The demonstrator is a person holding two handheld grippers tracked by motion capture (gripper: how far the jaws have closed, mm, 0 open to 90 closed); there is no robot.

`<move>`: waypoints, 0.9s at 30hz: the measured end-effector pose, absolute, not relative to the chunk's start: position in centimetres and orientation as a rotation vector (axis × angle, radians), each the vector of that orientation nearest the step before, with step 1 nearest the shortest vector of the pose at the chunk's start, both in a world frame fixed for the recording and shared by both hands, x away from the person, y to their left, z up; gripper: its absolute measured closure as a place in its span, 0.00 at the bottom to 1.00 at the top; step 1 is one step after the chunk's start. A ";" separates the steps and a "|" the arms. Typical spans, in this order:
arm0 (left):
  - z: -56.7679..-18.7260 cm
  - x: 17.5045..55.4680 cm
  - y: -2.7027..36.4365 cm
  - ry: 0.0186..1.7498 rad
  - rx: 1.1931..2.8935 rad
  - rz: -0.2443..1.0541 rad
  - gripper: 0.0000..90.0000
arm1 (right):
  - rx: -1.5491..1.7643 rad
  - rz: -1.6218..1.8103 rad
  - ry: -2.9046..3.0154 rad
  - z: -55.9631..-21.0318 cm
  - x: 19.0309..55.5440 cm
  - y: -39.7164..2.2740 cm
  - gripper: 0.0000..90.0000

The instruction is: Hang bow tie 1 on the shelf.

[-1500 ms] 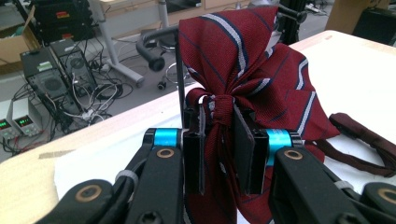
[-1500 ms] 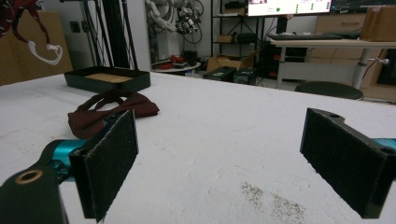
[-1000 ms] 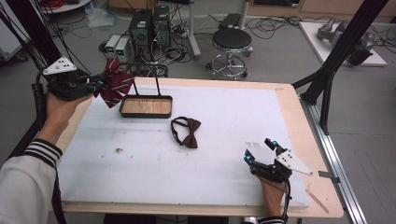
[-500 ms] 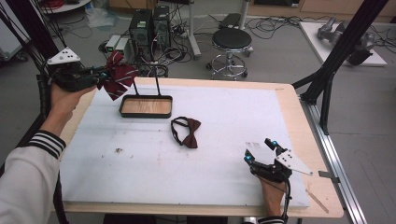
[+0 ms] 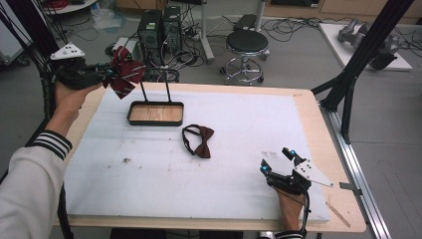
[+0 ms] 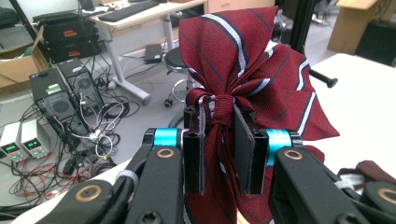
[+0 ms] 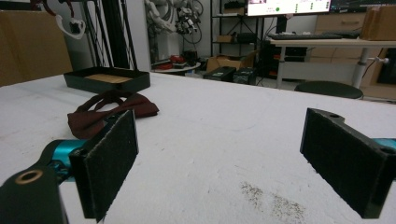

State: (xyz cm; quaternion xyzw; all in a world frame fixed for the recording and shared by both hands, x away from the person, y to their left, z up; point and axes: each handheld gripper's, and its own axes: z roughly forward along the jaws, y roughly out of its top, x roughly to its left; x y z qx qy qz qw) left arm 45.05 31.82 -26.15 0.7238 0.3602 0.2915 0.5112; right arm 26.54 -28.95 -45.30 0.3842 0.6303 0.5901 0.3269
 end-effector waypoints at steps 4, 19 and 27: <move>-26.0 45.4 32.0 0.881 1.723 0.713 0.83 | 1.012 1.549 1.650 -45.3 26.5 -28.9 0.12; -26.7 46.3 33.3 0.968 1.672 0.732 0.83 | 1.011 1.550 1.648 -45.3 26.6 -29.0 0.12; -27.6 46.6 33.7 1.017 1.678 0.729 0.83 | 1.011 1.549 1.648 -45.3 26.6 -29.0 0.12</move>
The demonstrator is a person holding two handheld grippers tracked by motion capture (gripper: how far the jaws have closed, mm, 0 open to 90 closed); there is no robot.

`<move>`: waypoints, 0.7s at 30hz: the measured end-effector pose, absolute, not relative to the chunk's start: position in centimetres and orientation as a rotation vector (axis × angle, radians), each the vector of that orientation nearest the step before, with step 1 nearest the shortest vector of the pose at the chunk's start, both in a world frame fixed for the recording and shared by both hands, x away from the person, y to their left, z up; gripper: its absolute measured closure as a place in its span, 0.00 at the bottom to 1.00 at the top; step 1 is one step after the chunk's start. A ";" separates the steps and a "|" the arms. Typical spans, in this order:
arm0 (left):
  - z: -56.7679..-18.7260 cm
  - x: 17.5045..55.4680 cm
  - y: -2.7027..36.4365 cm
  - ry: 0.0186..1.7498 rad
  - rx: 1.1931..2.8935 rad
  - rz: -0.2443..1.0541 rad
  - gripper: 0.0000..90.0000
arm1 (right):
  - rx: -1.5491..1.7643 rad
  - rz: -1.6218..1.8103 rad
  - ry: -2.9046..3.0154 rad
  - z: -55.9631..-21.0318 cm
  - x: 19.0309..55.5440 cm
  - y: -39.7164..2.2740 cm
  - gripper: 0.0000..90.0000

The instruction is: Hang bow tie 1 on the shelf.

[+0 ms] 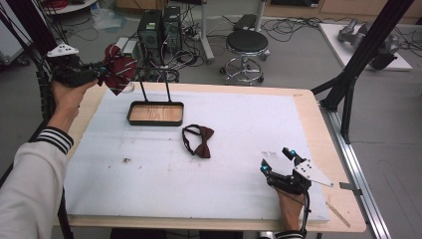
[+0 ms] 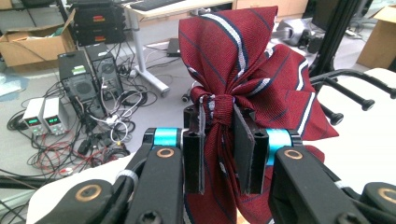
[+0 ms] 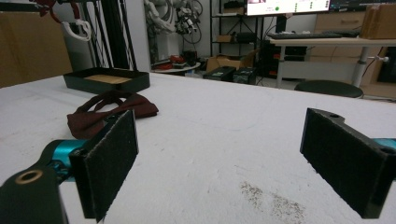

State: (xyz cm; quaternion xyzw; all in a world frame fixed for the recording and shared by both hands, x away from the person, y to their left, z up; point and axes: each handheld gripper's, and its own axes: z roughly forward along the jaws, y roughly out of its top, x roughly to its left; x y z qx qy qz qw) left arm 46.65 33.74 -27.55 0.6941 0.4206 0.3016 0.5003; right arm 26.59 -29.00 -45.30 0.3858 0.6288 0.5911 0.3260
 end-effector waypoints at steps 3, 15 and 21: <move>-27.7 46.8 33.6 1.040 1.685 0.731 0.83 | 1.012 1.550 1.648 -45.3 26.6 -29.0 0.12; -29.8 46.5 34.5 1.101 1.682 0.714 0.83 | 1.014 1.550 1.651 -45.3 26.6 -28.9 0.12; -30.7 46.3 34.8 1.118 1.681 0.705 0.83 | 1.012 1.545 1.652 -45.3 26.6 -28.9 0.12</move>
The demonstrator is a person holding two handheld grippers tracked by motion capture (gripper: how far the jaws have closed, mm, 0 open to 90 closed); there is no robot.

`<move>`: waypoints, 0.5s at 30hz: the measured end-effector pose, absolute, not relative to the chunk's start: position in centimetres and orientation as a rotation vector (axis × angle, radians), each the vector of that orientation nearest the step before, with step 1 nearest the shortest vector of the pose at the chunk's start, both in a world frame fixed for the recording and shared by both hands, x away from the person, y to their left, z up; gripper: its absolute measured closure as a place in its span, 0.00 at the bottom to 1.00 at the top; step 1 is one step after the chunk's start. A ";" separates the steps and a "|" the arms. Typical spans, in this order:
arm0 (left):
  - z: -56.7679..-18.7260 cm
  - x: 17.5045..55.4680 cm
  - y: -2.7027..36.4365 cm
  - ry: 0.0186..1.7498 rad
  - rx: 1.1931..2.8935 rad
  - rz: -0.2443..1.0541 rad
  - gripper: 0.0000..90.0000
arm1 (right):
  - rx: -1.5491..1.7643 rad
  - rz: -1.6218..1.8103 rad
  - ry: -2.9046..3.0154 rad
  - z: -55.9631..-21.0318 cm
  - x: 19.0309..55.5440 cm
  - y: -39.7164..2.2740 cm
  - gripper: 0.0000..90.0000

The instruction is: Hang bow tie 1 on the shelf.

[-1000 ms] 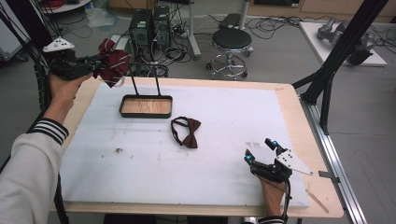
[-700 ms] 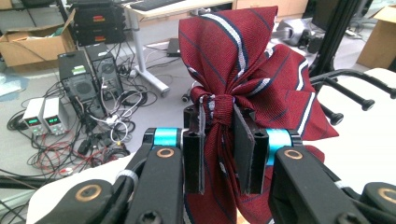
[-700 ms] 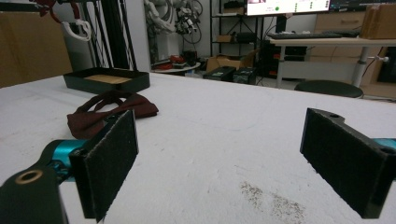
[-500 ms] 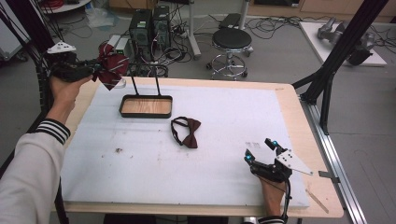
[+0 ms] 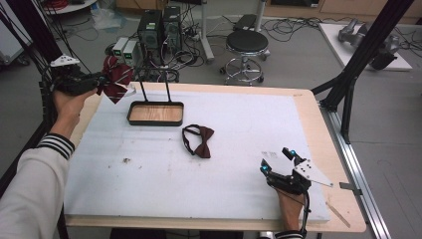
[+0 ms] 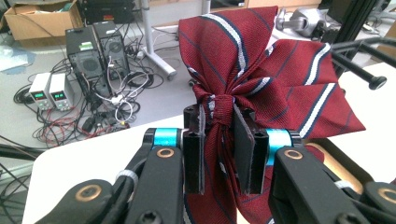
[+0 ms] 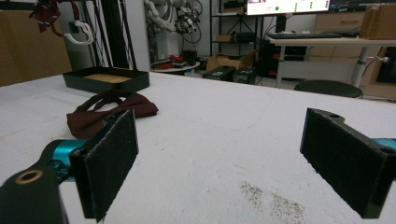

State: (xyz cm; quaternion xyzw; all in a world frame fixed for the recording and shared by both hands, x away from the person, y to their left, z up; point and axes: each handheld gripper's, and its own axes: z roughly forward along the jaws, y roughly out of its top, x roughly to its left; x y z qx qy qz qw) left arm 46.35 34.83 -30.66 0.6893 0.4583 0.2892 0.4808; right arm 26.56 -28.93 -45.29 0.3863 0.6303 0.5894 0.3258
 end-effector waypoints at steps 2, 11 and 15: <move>-30.9 46.2 34.8 1.119 1.688 0.701 0.83 | 1.013 1.546 1.652 -45.3 26.6 -28.9 0.12; -32.2 46.0 34.5 1.131 1.733 0.686 0.83 | 1.005 1.543 1.654 -45.3 26.6 -28.9 0.12; -32.5 46.0 34.1 1.130 1.763 0.688 0.83 | 1.002 1.542 1.653 -45.3 26.6 -29.0 0.12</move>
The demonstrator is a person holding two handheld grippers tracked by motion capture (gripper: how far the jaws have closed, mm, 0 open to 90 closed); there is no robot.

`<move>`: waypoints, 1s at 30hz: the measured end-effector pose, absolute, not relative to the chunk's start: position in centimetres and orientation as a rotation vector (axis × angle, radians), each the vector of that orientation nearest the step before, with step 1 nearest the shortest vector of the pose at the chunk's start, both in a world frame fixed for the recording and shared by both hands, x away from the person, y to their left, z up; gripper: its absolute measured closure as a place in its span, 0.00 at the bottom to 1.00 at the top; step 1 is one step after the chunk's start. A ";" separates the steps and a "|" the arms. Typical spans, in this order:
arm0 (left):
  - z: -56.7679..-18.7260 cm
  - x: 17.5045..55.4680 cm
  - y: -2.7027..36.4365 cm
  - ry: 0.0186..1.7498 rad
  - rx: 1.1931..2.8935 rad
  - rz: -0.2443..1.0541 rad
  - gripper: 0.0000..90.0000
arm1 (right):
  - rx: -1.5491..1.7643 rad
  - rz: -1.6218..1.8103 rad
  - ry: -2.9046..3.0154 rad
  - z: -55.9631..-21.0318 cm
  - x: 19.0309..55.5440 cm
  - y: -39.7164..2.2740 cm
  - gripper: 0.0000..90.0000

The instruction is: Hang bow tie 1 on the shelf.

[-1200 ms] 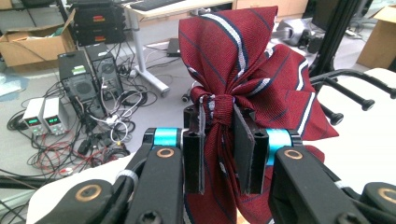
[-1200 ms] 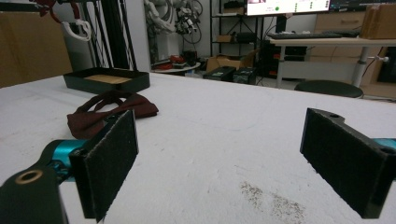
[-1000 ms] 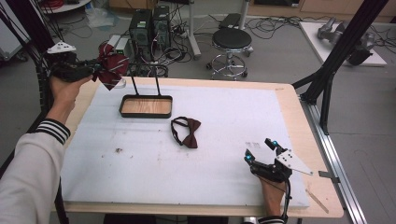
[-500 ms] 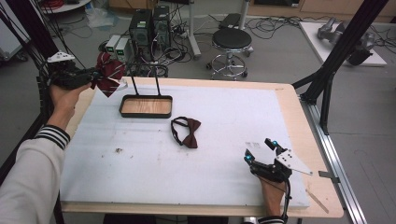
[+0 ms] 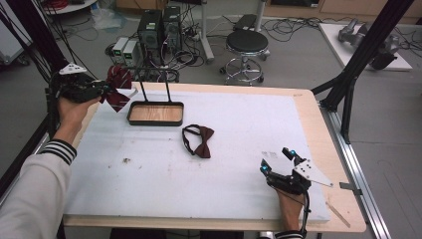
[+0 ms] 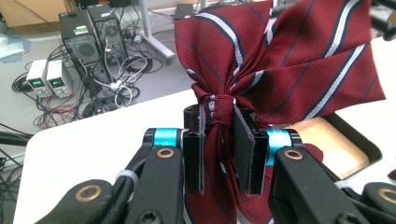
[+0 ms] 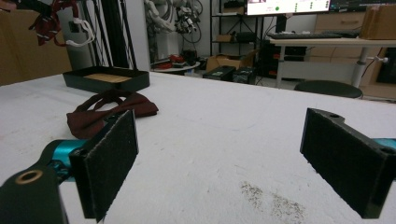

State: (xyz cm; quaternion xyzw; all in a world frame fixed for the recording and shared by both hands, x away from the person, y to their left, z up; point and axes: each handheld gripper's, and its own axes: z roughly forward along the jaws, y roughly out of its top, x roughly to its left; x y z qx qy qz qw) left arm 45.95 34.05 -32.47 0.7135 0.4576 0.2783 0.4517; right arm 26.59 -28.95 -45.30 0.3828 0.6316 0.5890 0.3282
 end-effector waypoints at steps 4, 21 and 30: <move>-32.7 45.9 33.9 1.131 1.787 0.691 0.83 | 1.008 1.543 1.653 -45.3 26.6 -28.9 0.12; -34.9 45.7 33.4 1.154 1.802 0.659 0.83 | 1.003 1.542 1.653 -45.3 26.6 -28.9 0.12; -34.9 45.6 33.3 1.153 1.796 0.651 0.82 | 1.001 1.541 1.653 -45.3 26.6 -28.9 0.12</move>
